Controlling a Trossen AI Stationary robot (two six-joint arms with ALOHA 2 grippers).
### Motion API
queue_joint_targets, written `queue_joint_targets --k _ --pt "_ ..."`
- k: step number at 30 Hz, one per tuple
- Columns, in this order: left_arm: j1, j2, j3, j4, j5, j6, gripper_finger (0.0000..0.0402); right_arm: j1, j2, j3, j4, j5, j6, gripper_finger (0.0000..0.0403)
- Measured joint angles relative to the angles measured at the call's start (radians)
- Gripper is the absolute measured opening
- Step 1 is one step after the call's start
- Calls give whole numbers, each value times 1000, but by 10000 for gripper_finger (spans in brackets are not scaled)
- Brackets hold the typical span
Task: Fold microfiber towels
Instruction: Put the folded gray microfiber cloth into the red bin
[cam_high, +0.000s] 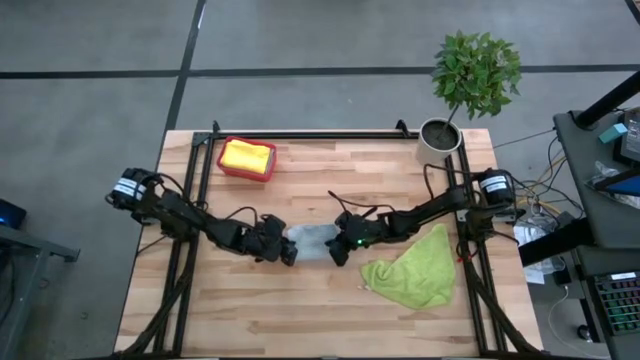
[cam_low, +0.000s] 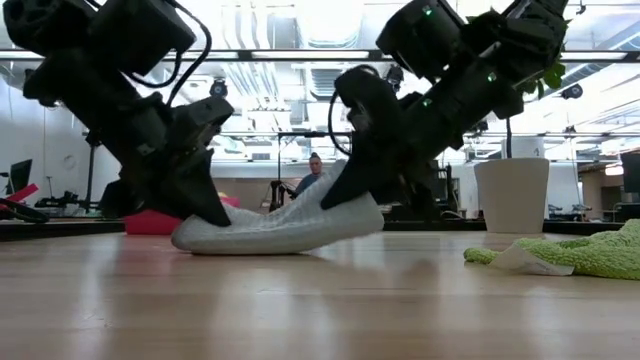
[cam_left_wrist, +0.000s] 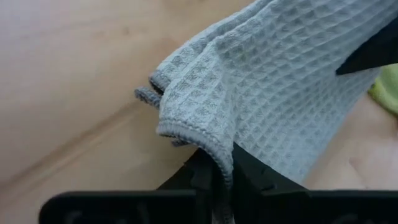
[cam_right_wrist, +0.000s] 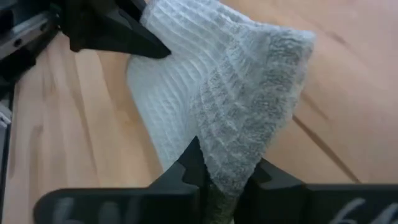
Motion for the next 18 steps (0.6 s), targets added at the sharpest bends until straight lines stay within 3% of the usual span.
queue_joint_targets --k 9,18 --pt "91 -187 8 -165 -1 171 15 -50 -15 6 105 14 -59 32" --pt "262 -436 34 -382 0 447 15 -152 -8 135 136 14 -207 33"
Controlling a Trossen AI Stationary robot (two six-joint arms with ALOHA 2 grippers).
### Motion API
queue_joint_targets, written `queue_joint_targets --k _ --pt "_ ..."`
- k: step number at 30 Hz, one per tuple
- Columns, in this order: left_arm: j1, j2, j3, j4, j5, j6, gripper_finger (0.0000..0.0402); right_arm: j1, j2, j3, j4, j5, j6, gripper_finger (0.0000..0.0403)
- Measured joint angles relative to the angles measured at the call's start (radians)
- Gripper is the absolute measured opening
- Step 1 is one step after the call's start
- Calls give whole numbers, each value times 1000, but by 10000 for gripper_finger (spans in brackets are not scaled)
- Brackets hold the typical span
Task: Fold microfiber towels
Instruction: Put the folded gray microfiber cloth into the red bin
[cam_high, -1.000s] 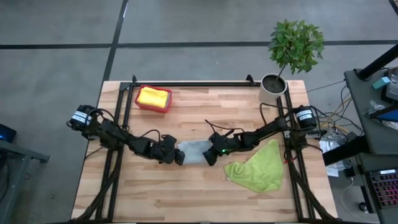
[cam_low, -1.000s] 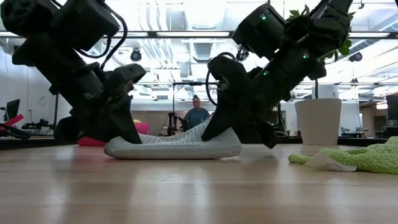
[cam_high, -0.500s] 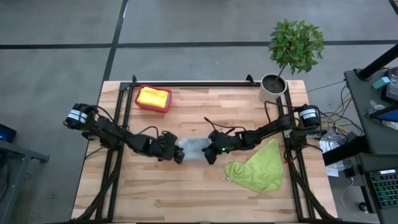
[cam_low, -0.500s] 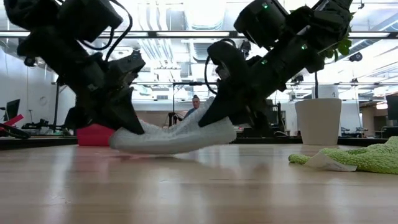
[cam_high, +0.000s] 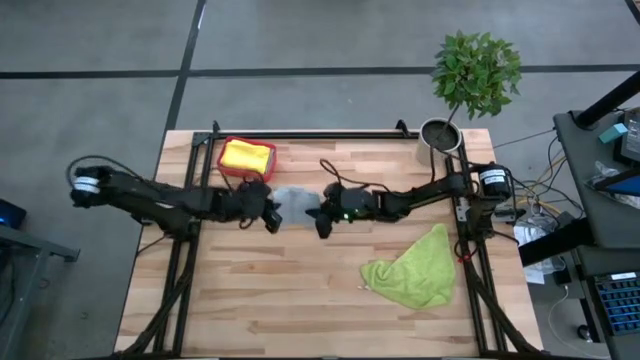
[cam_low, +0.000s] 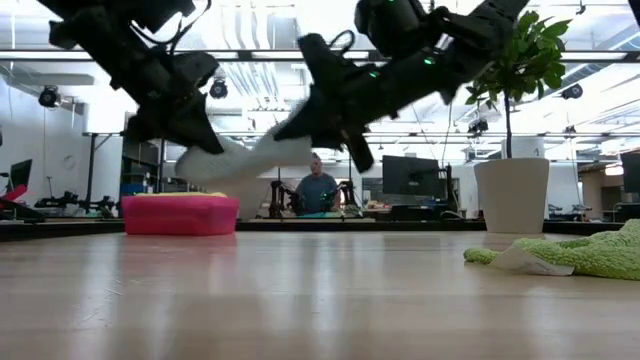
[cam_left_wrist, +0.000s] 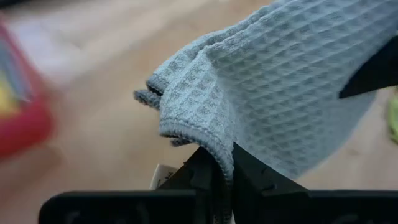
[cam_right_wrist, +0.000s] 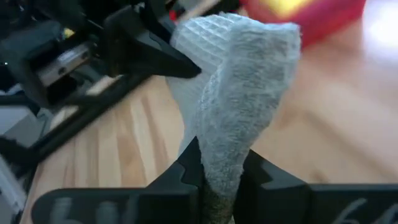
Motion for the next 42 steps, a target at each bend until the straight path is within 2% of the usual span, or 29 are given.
queue_joint_targets --k 9,17,31,37,42 --pt "227 -139 100 -252 5 270 15 -108 56 198 -68 -6 -142 33" --pt "440 -144 182 -391 9 467 15 -183 214 428 -144 -27 -220 33" --pt "792 -79 202 -450 17 724 15 -279 540 861 -218 -125 -247 33" --pt "888 2 203 -435 17 798 15 -293 667 1046 -291 -136 -247 33" --pt "926 90 203 -399 15 841 15 -297 735 1152 -354 -137 -247 33"
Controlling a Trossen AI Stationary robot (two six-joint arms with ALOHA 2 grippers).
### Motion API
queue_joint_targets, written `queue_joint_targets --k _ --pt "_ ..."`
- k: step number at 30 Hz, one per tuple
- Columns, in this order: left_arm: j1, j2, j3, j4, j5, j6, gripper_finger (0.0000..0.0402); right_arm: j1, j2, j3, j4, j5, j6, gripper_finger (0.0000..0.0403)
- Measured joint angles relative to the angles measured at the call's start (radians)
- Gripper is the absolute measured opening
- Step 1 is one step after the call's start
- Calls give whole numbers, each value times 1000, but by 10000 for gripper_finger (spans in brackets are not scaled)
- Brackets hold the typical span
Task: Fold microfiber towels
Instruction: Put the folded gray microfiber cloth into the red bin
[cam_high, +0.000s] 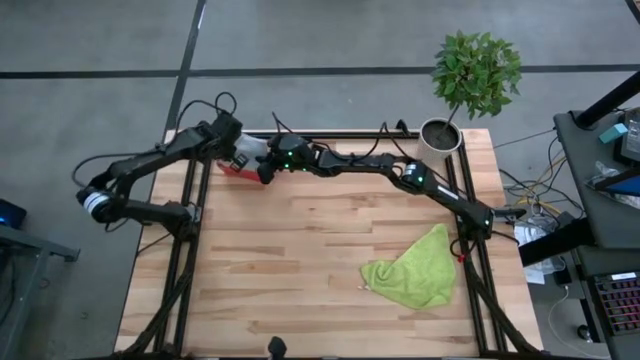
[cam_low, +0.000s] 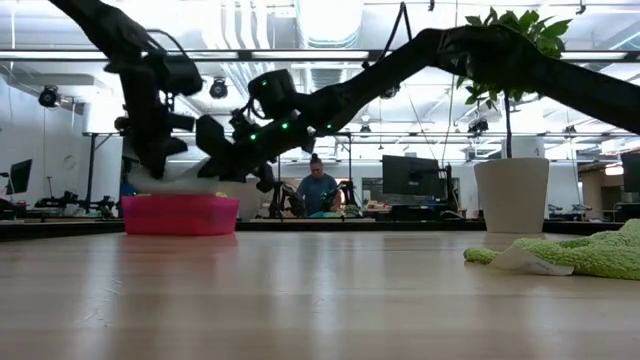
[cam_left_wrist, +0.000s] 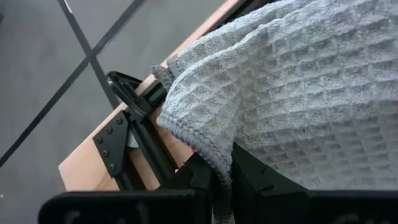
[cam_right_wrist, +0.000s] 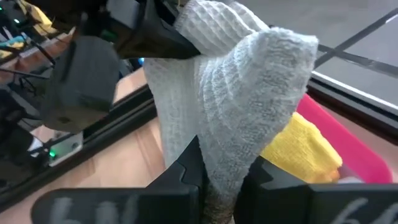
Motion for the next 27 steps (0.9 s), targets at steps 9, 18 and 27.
queue_joint_targets --k 9,18,27 --pt "17 128 8 52 -11 6 15 -16 25 26 -43 3 20 34" --pt "18 147 8 57 -46 -5 15 -22 26 24 -111 -21 4 88" --pt "20 132 9 52 -70 -6 68 -25 25 66 -199 -34 -17 171"
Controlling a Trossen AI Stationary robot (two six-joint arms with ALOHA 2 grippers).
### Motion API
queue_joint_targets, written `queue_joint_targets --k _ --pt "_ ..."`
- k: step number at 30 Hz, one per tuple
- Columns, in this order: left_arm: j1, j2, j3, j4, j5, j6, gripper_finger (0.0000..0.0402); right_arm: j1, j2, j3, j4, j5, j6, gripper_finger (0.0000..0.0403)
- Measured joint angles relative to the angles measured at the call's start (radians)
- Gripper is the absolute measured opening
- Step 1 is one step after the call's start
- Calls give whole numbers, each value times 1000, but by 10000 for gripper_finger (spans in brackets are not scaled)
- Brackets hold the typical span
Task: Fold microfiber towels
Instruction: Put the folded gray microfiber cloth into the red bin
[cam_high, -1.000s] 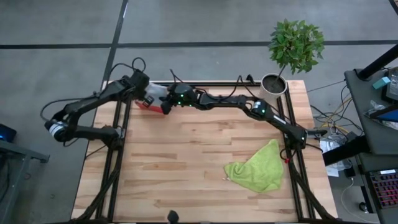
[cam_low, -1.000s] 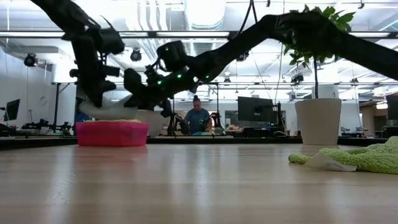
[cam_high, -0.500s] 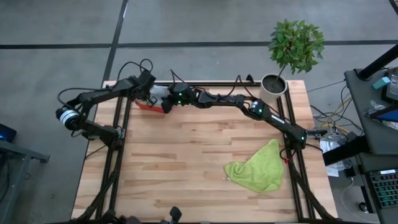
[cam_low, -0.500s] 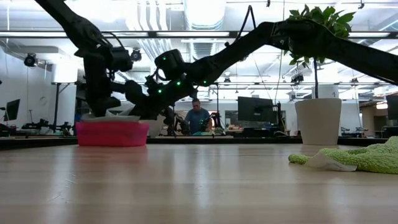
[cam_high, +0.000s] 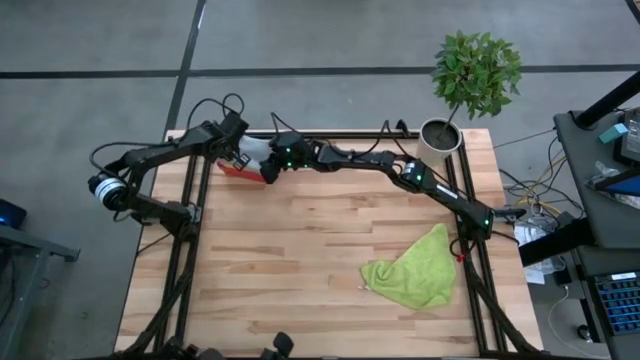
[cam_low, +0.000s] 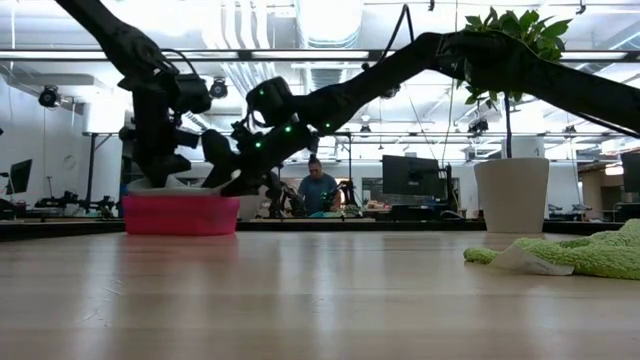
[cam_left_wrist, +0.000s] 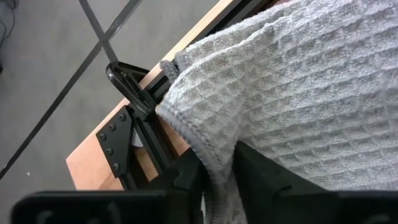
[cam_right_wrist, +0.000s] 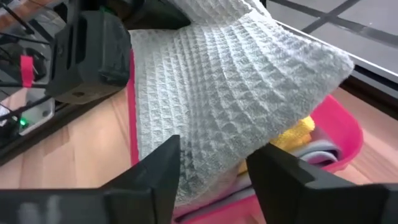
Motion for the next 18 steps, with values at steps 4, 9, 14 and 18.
queue_joint_targets --k 4,9,14,18 --pt "0 0 11 -5 2 0 109 -2 0 32 -71 2 -20 186" --pt "0 -3 49 -56 3 -2 154 -2 0 87 -172 3 -66 189" --pt "0 -4 91 -113 4 0 179 -2 -2 149 -239 3 -96 189" --pt "-1 -8 140 -192 7 1 183 -2 -16 152 -265 5 -112 189"
